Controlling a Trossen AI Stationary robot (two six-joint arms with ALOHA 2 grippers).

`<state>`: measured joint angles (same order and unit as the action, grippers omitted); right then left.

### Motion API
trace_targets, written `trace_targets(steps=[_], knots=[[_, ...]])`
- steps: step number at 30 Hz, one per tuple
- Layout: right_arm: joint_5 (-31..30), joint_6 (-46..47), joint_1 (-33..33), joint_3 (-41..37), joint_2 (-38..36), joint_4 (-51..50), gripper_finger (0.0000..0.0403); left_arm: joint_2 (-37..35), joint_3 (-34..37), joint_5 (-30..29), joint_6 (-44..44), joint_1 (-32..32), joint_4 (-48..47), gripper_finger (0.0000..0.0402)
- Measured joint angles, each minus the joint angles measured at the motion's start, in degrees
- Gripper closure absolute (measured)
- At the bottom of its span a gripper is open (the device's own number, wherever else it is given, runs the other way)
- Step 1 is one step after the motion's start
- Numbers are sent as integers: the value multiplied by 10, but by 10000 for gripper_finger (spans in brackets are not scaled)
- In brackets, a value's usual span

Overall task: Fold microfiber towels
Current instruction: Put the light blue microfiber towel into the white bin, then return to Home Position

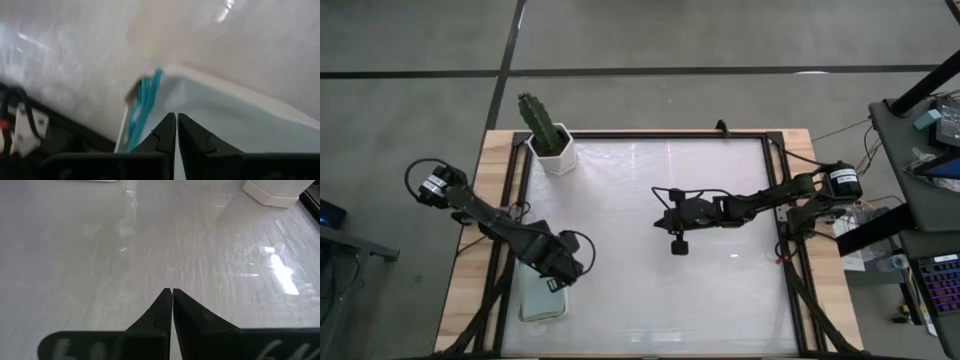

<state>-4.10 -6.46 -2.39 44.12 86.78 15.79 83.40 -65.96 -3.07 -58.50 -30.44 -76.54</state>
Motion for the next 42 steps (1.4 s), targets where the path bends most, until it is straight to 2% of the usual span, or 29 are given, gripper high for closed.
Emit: trace_targets(steps=[4, 8, 14, 17, 23, 27, 29, 31, 32, 34, 36, 37, 38, 40, 42], knots=[[0, 0, 0, 0, 0, -1, 394, -1, -41, 35, -32, -9, -37, 398], [0, 0, 0, 0, 0, -5, 394, -1, -62, 51, -62, -61, -29, 398], [0, 3, 0, 0, 0, -5, 394, -1, -42, 58, -167, -165, 43, 398], [0, 4, 0, 0, 0, -5, 394, 4, -18, 59, -203, -198, 81, 398], [0, 4, 0, 0, 0, -3, 394, 4, 43, 58, -222, -211, 131, 398], [-4, -20, -1, 0, -5, -1, 394, -2, 31, 73, -202, -202, 110, 398], [-6, -34, -7, -1, -17, 4, 394, -13, 11, 54, -197, -199, 87, 398], [-6, -56, -20, -7, -38, 19, 394, -23, -5, -26, -175, -199, 81, 398], [-5, -70, -28, -12, -49, 26, 394, -28, -11, -90, -150, -200, 90, 398], [-4, -99, -43, -28, -79, 34, 394, -36, -12, -257, -51, -201, 139, 400], [-4, -124, -55, -54, -116, 45, 394, -45, 2, -392, 118, -197, 242, 401], [-4, -134, -59, -70, -138, 59, 394, -49, 16, -420, 224, -190, 302, 401], [-4, -143, -61, -87, -163, 72, 394, -55, 33, -424, 332, -179, 364, 401], [-3, -154, -61, -119, -217, 91, 394, -76, 73, -393, 507, -144, 492, 401], [-4, -156, -60, -146, -272, 96, 394, -113, 114, -315, 637, -99, 583, 401]])
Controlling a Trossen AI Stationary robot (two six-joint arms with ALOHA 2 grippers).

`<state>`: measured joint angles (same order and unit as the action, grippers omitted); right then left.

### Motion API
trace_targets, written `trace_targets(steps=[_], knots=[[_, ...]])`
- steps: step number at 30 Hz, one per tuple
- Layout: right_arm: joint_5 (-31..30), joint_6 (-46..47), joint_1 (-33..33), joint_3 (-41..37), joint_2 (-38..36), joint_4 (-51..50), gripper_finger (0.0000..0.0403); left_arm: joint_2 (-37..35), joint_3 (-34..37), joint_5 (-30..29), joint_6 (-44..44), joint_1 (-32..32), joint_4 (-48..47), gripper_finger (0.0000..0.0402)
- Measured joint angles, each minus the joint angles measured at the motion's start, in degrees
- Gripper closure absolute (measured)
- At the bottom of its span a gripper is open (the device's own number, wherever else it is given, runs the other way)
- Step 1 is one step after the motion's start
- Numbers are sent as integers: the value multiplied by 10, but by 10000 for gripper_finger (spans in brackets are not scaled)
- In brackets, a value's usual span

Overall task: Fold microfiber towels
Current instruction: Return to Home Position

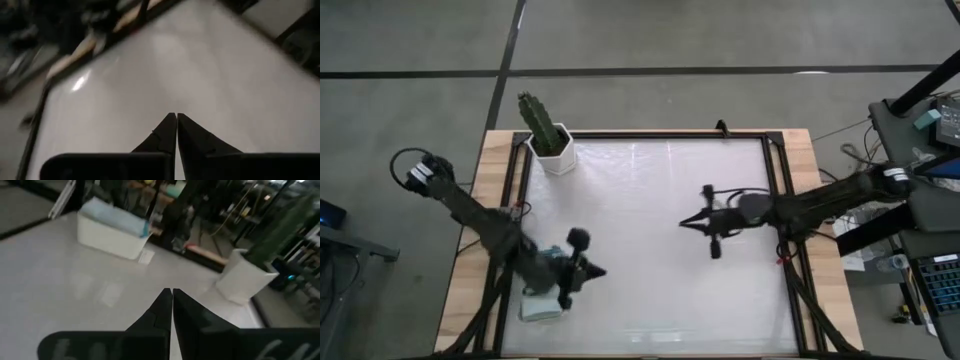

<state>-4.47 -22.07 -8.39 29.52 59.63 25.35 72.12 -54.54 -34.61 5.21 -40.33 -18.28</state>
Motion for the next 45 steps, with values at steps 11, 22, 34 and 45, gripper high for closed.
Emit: trace_targets(steps=[11, 22, 34, 45], knots=[[26, 36, 5, -136, -278, -39, 394, -267, 192, 181, 119, 184, 93, 401], [49, 41, 5, -240, -453, 7, 394, -500, 355, 146, 165, 193, 180, 402], [45, 14, 5, -283, -576, -34, 394, -711, 457, 146, 226, 193, 193, 402], [47, -13, 9, -287, -596, -74, 394, -673, 540, 119, 167, 193, 222, 401]])
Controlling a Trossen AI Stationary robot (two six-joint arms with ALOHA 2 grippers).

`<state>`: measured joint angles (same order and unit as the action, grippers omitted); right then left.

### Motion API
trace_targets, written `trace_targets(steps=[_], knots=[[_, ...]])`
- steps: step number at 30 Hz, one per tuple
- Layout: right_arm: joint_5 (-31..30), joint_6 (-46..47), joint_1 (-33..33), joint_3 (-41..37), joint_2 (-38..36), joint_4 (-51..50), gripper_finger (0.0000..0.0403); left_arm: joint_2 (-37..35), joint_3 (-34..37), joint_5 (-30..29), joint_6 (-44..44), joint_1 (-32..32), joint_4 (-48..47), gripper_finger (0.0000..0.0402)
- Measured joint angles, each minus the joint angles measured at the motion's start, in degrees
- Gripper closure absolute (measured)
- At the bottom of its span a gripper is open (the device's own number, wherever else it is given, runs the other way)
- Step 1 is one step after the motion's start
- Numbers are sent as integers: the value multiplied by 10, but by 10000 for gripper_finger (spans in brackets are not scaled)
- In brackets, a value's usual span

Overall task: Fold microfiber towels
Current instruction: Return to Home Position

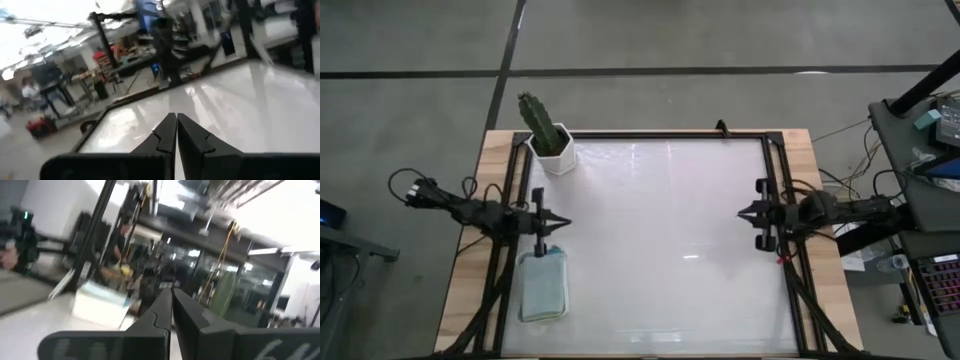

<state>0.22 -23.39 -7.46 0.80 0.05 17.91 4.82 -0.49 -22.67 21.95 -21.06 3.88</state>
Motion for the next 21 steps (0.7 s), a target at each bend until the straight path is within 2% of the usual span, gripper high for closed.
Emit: trace_targets(steps=[2, 6, 8, 10, 12, 14, 21], knots=[[-6, 4, 0, 0, 2, -34, 394, 6, 0, -12, -42, 0, 4, 401], [-18, 65, 0, 0, 15, -97, 394, 24, 0, -88, -115, 0, 10, 401], [-18, 89, 0, 0, 22, -124, 394, 29, 0, -105, -128, 0, 20, 401], [-18, 99, 0, 0, 29, -149, 394, 33, 0, -105, -143, 0, 15, 401], [-18, 96, 0, 0, 36, -159, 394, 37, 0, -105, -228, 0, 26, 401], [-18, 83, 0, 0, 41, -155, 394, 41, 0, -105, -277, 0, 32, 401], [-18, 79, 0, 0, 41, -128, 394, 41, 0, -105, -290, 0, 32, 401]])
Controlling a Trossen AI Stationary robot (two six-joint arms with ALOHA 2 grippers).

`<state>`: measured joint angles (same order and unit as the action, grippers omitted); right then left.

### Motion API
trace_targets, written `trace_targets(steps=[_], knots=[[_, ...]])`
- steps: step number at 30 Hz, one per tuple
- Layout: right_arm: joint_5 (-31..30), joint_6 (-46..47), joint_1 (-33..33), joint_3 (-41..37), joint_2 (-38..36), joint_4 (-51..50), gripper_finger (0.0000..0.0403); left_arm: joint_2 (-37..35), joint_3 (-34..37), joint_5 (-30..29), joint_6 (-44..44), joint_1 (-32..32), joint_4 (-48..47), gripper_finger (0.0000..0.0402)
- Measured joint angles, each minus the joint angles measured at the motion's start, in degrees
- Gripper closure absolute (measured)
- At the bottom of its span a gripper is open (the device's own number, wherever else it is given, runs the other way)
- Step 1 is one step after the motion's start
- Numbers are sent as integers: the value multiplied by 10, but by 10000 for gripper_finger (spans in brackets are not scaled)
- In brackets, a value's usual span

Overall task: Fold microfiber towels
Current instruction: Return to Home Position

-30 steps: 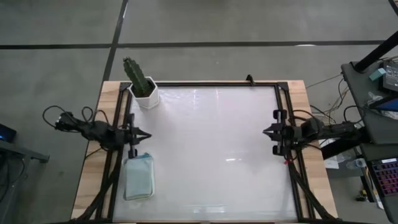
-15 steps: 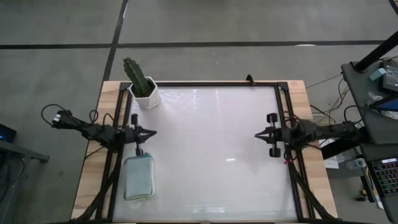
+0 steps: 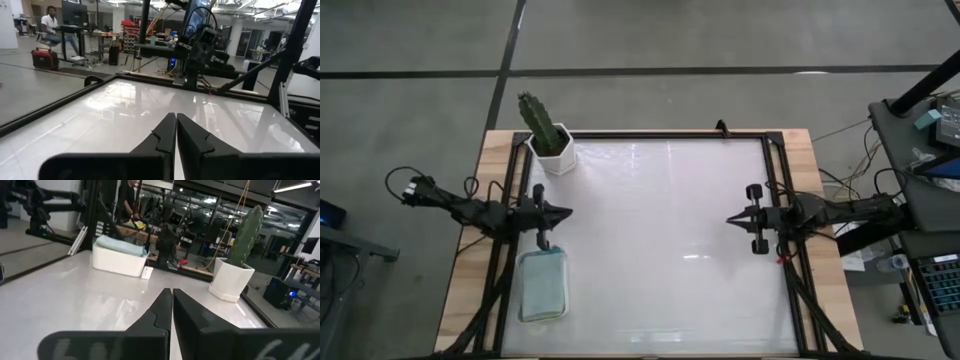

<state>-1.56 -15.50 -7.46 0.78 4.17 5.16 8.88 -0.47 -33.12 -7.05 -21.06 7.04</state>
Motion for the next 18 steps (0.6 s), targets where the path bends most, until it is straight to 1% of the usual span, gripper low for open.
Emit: trace_targets(steps=[18], knots=[[0, 5, 0, 0, 0, -2, 394, 4, 0, 0, 0, 0, 0, 401]])
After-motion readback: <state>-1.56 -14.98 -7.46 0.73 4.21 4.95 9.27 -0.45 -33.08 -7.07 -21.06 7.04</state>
